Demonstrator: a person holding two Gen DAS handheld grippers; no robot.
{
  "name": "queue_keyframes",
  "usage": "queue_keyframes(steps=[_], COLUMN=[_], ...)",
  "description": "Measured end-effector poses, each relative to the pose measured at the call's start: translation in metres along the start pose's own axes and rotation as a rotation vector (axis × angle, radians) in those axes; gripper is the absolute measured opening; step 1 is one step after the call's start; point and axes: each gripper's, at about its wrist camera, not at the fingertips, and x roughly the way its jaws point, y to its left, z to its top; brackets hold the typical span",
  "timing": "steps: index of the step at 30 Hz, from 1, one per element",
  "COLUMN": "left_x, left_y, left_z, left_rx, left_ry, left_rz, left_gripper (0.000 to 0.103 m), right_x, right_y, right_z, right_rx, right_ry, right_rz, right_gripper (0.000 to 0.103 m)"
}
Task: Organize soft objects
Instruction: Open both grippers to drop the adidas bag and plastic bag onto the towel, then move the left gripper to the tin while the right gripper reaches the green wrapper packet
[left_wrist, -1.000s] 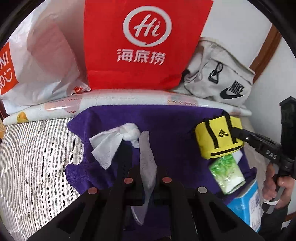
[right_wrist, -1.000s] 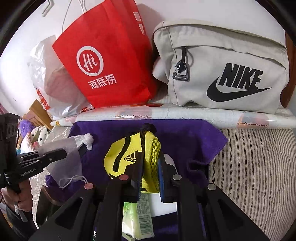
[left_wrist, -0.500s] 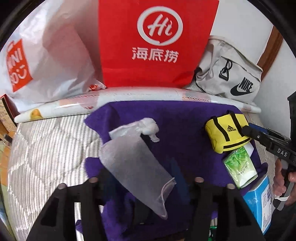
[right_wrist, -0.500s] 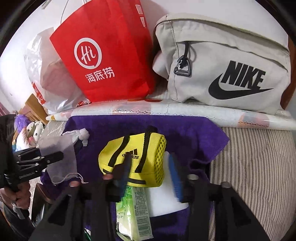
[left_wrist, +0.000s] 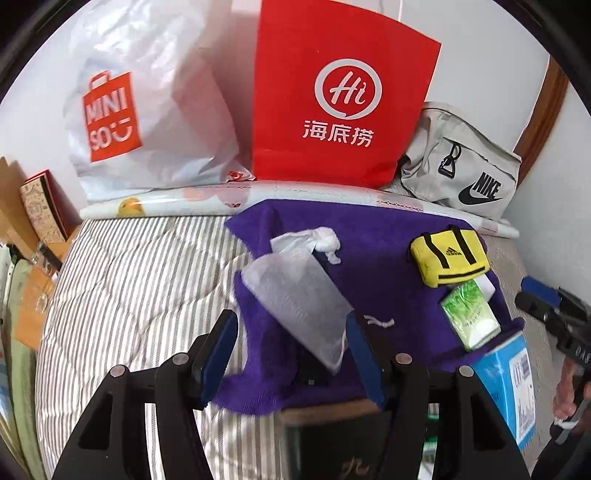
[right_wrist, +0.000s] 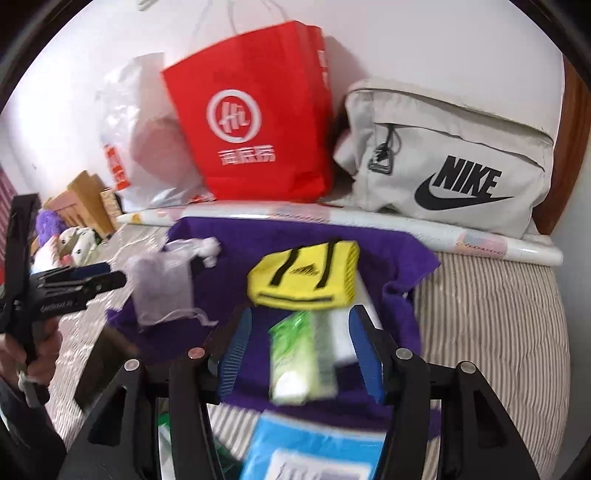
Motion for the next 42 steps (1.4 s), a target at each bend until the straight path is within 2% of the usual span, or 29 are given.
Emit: queue_keyframes(steps=[8, 11, 15, 20, 24, 29, 36, 38, 42], left_x=[-0.015, -0.021, -0.024, -0.026, -0.026, -0.028, -0.033, -0.034, -0.033], left_y=[0.008, 0.014, 0.019, 0.023, 0.027, 0.030, 0.031, 0.031, 0.029], left_z=[-0.022, -0.032, -0.042, -0.045, -0.046, -0.048, -0.049, -0.049, -0.051], left_rx=[-0.028, -0.043, -0.050, -0.040, -0.039, -0.037, -0.032, -0.030, -0.030], left_ry=[0.013, 0.009, 0.010, -0.003, -0.013, -0.024, -0.040, -0.040, -0.034], left_rz=[-0.029, -0.045, -0.060, -0.064, -0.077, -0.094, -0.107, -0.109, -0.115], left_gripper=[0.059, 0.059, 0.059, 0.059, 0.059, 0.059, 0.059, 0.059, 0.059], right_x=[-0.012, -0.009, 0.003, 0.018, 0.025, 0.038, 0.050, 0.050, 0.049], right_y=[0.042, 0.060, 0.080, 0.093, 0.101, 0.113, 0.117, 0.117, 0.115], right_z=[-0.048, -0.067, -0.090, -0.104, -0.105, -0.108, -0.108, -0.109, -0.110], right_rx=[-0.089, -0.138, -0.195, -0.213, -0.259, -0.345, -0.354, -0.358, -0.356], right_ry=[0.070, 0.106, 0.174, 0.236, 0.255, 0.316, 0.362, 0.359, 0.344], right_rz=[0.068, 0.094, 0.100, 0.093, 0.032, 0.002, -0.019, -0.020, -0.026], right_gripper=[0.055, 0.050, 0.026, 0.025, 0.025, 0.030, 0.038, 0.038, 0.030])
